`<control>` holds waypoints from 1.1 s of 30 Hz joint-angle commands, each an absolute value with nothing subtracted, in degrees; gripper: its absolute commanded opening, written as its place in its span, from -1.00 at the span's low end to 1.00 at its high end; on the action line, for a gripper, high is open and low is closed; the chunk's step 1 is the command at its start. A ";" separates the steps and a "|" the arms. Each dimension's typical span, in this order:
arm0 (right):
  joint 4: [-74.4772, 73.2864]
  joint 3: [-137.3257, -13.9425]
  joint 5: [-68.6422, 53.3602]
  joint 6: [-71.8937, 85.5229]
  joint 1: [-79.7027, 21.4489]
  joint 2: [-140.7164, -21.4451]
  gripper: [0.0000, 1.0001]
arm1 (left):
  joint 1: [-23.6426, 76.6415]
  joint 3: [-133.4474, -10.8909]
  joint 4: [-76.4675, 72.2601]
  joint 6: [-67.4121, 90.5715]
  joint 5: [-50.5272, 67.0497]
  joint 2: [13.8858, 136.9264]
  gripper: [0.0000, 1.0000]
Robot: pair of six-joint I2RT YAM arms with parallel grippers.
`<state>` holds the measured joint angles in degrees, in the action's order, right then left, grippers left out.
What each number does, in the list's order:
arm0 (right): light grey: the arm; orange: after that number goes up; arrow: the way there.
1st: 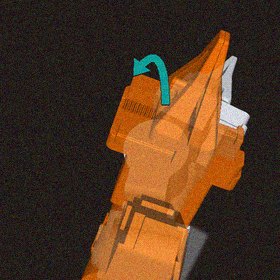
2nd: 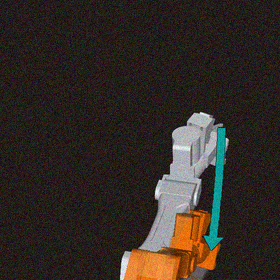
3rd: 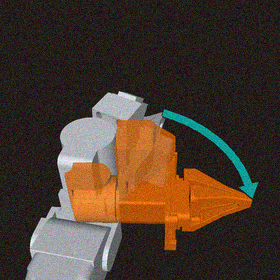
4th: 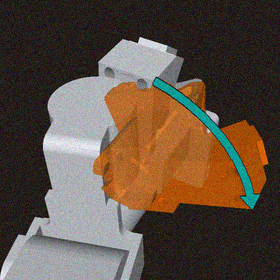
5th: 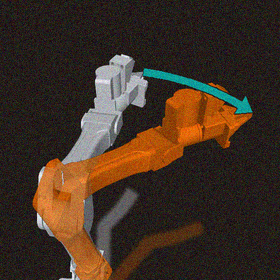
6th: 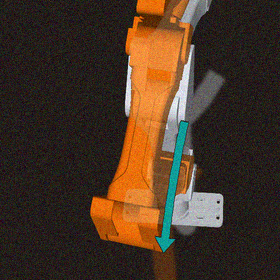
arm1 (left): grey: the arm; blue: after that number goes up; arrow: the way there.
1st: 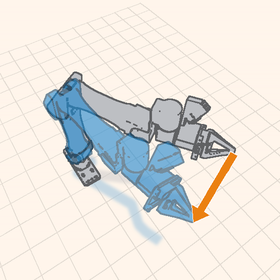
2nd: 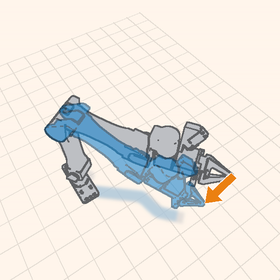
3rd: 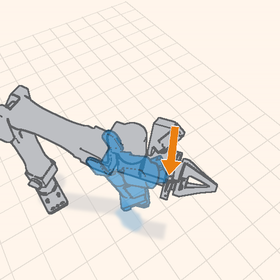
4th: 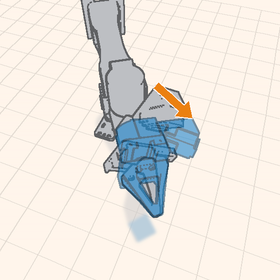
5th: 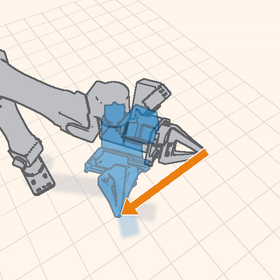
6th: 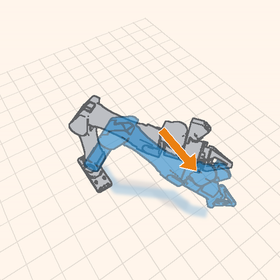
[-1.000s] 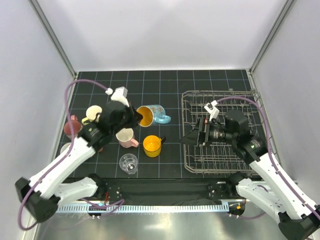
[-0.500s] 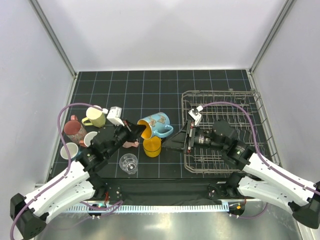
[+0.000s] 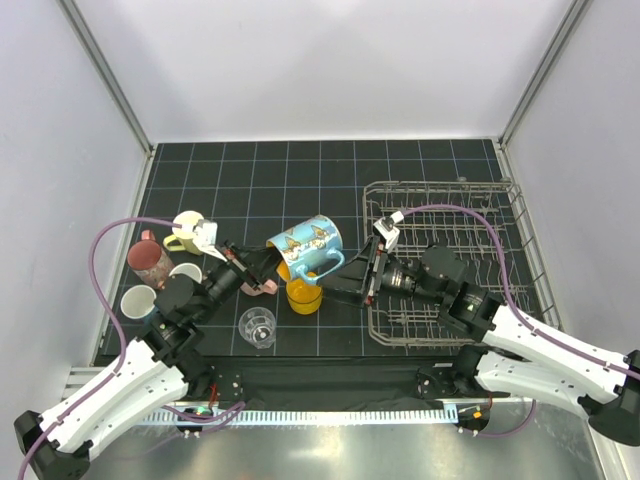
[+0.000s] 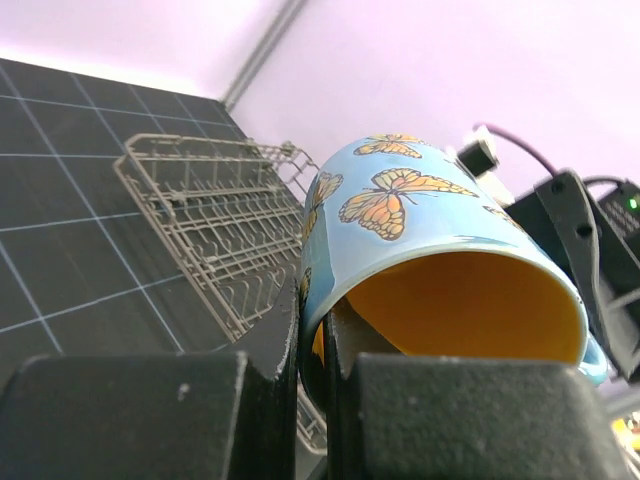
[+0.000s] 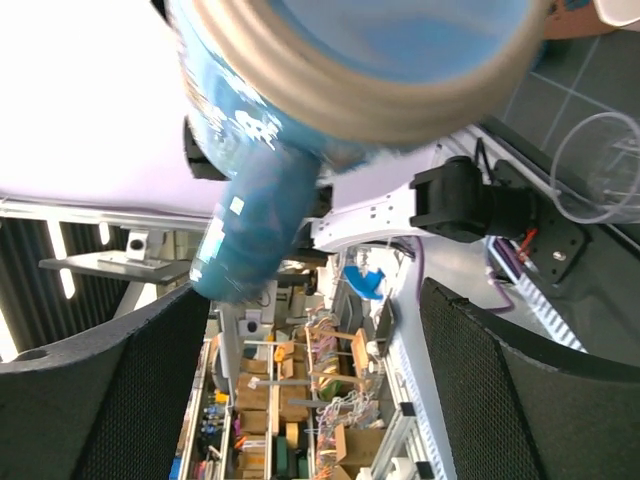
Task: Load the cups into the dish rack
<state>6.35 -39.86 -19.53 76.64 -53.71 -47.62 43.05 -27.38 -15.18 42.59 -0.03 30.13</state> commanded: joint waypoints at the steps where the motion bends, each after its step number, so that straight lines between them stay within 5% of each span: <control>1: 12.21 -42.10 -16.17 79.36 -55.19 -47.02 0.67 | 43.33 -29.00 -28.48 42.28 5.36 28.65 -0.99; 8: 10.99 -44.12 -12.84 79.19 -58.62 -47.37 0.63 | 43.33 -29.00 -29.35 39.90 5.36 28.21 -0.99; 17: 18.19 -43.68 -12.83 85.60 -59.33 -52.38 0.24 | 43.33 -29.62 -30.58 37.18 8.17 28.92 -0.99; 21: 19.07 -43.24 -11.43 86.83 -59.59 -53.00 -0.10 | 43.33 -29.62 -31.11 36.30 10.28 29.00 -0.99; 33: 15.91 -40.96 -4.05 85.69 -59.50 -49.13 -0.56 | 43.33 -29.18 -31.64 35.33 15.12 29.80 -1.00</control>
